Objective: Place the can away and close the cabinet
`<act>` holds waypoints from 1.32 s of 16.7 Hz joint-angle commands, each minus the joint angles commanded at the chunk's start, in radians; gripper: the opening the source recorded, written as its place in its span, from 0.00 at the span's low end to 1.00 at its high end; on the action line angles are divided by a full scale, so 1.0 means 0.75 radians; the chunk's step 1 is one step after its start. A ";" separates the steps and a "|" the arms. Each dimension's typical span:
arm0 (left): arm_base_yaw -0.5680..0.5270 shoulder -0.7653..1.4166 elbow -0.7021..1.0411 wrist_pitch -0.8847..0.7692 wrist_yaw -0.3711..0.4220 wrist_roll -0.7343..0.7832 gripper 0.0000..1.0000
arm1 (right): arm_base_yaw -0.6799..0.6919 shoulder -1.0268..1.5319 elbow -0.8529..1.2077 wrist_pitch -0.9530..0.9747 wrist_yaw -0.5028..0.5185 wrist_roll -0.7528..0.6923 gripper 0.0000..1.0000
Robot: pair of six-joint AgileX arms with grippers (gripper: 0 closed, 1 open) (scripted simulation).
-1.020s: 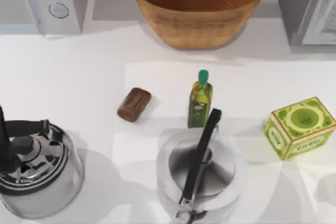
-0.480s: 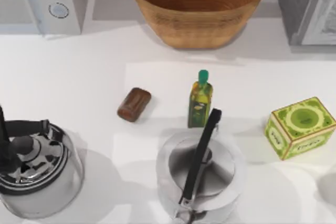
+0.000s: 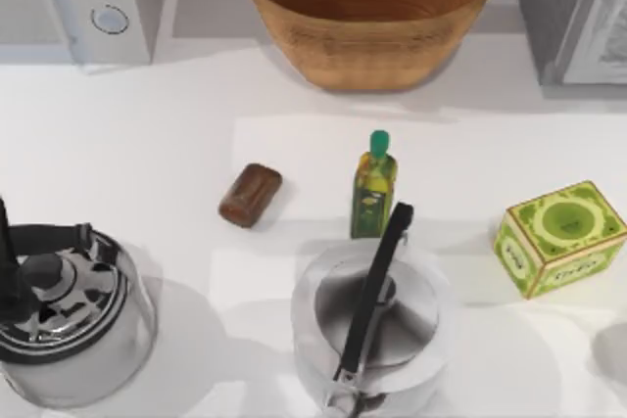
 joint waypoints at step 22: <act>0.000 0.000 0.000 0.000 0.000 0.000 1.00 | 1.896 -0.073 -0.037 -0.064 1.893 0.003 1.00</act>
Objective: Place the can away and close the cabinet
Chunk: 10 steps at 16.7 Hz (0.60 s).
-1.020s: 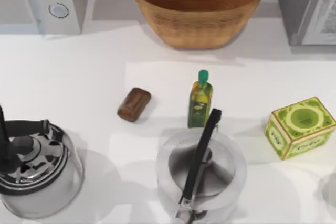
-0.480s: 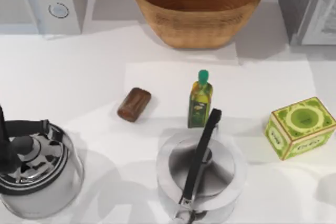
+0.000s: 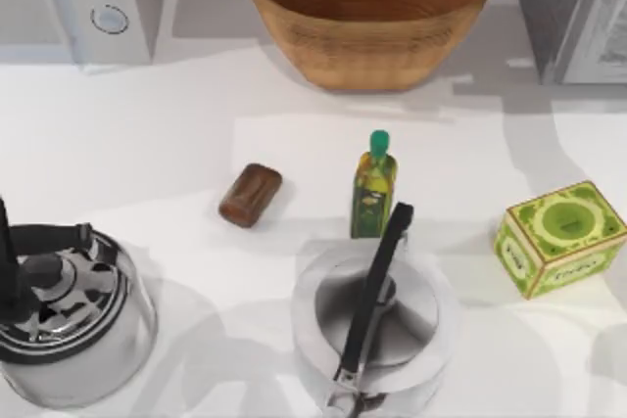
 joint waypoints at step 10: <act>0.000 0.000 0.000 0.000 0.000 0.000 1.00 | -0.090 0.079 0.084 0.020 -0.029 -0.017 1.00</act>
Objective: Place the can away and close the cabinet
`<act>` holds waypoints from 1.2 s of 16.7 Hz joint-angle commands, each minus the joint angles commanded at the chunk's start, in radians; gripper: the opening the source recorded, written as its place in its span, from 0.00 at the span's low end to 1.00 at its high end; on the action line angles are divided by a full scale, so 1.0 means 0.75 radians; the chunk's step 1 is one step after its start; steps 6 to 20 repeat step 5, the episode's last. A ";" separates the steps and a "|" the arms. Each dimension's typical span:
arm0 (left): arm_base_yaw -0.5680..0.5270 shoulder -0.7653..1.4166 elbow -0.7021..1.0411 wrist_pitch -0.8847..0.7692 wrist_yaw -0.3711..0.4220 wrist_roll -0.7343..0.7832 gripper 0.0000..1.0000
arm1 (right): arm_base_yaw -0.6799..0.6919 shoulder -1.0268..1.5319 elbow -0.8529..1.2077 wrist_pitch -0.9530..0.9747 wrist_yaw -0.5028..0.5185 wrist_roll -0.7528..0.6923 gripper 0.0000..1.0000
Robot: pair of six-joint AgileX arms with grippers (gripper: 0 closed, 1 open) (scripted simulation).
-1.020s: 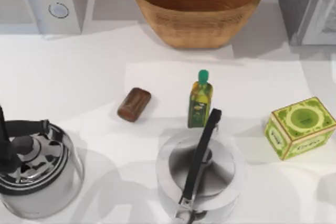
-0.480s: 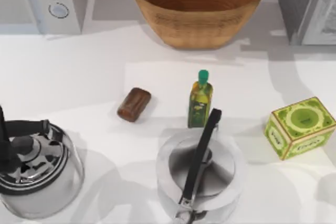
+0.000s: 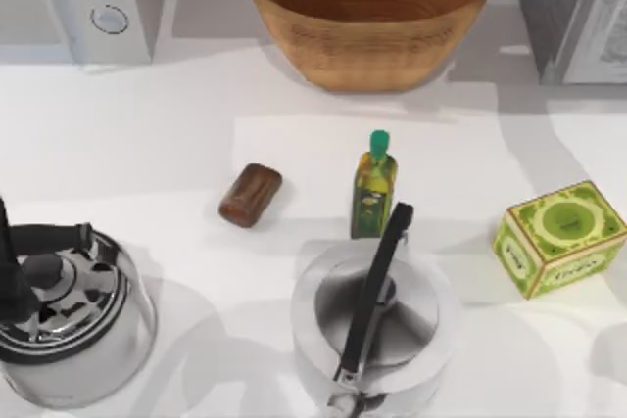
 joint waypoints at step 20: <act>0.000 0.000 0.000 0.000 0.000 0.000 1.00 | -0.053 0.092 0.065 0.031 -0.053 0.001 1.00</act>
